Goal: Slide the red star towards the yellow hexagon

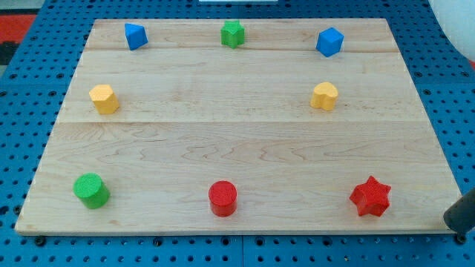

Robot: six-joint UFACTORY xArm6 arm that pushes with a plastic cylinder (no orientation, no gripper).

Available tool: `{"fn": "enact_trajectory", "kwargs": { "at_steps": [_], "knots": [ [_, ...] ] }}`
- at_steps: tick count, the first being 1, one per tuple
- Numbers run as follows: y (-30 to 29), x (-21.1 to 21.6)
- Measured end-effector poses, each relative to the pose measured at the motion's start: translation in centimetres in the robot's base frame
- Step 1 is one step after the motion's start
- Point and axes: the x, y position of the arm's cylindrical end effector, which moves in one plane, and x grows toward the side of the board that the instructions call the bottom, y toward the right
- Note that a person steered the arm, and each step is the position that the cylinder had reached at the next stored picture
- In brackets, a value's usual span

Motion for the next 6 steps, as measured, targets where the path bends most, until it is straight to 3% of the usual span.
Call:
{"fn": "enact_trajectory", "kwargs": {
  "at_steps": [1,2,3,4,5,6],
  "knots": [
    [-5.8,-2.0],
    [-11.5,-7.4],
    [-12.9,-7.7],
    [-8.2,-3.9],
    [-16.7,-4.5],
    [-20.1,-10.0]
  ]
}}
